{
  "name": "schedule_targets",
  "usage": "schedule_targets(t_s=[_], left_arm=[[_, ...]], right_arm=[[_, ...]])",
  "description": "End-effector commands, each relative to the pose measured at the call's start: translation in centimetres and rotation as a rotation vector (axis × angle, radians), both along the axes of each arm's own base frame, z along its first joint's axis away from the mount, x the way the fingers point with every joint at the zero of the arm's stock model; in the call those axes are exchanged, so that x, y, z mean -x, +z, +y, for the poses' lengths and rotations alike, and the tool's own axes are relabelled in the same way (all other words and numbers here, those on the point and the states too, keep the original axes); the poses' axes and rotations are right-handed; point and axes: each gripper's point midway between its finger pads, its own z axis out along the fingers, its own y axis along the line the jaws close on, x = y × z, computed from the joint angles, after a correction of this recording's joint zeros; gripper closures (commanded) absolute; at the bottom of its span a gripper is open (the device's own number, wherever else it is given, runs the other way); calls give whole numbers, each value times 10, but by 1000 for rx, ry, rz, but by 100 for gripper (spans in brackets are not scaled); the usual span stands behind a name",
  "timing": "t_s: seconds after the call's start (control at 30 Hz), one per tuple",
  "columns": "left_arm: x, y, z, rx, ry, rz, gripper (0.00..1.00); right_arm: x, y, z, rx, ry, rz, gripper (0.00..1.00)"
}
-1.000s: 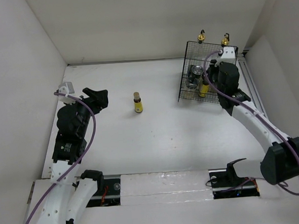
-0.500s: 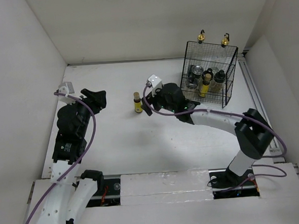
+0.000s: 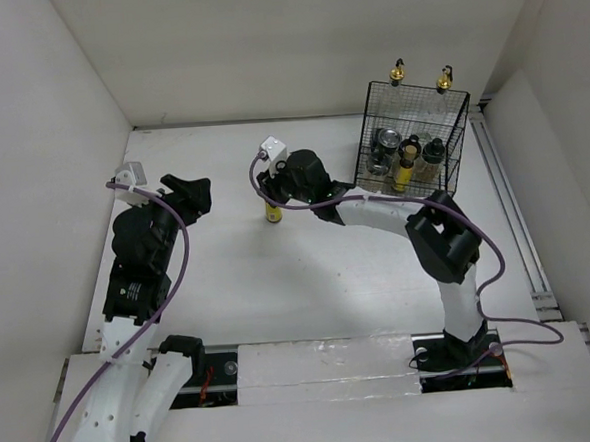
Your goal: Organize the condiment bottles
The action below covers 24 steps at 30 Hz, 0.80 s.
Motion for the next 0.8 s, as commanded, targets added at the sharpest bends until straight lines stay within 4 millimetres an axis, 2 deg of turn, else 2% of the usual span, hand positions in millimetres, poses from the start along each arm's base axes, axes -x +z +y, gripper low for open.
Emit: schedule_targets(t_s=[0.0,0.03,0.1,0.13,0.17,0.23,0.27,0.33,0.37,0.4,0.43,0.5,0.53,0.57,0.6,0.63,0.67,0.77], left_arm=[[0,15,-1,8,-4,-64,39],[-2,12,-3,6,-13,-53,39],[-1,12,-5,7,-22,-53,39],[1,15,-4,8,-22,-62,39],[0,15,-2,8,-9,-62,39],[1,13,-2,6,-8,-53,39],[1,13,-2,6,-8,-53,39],[1,13,-2,6,-8,-53,39],[1,13,-2,6,-8,-53,37],[1,13,-2,6,-8,-53,37],[1,13,-2,6,-8,-53,37],[1,13,-4,7,-22,-53,37],[1,13,-4,7,-22,-53,36],[1,13,-4,7,-22,-53,36],[1,13,-3,6,-13,-53,36],[-1,10,-3,4,-13,-43,35],[-1,10,-5,5,-27,-42,35],[1,12,-5,7,-27,-51,34]], right_arm=[[-6,18,16,-59,15,-32,57],[-8,15,18,-65,13,-27,69],[-9,20,20,-86,11,-35,80],[-7,41,18,-110,11,-60,86],[-3,46,15,-120,9,-57,92],[3,64,3,-143,-15,-88,93],[13,103,-7,-193,-14,-138,93],[17,136,-33,-234,-72,-191,93],[28,166,-58,-270,-107,-233,93],[30,181,-75,-288,-145,-258,93],[32,203,-115,-299,-223,-298,93],[31,220,-157,-307,-306,-326,94],[30,226,-182,-305,-373,-339,94],[22,223,-219,-276,-464,-334,94],[33,235,-246,-297,-521,-352,94],[34,238,-266,-301,-572,-353,94],[31,238,-297,-289,-643,-364,94],[39,235,-345,-273,-769,-368,94]])
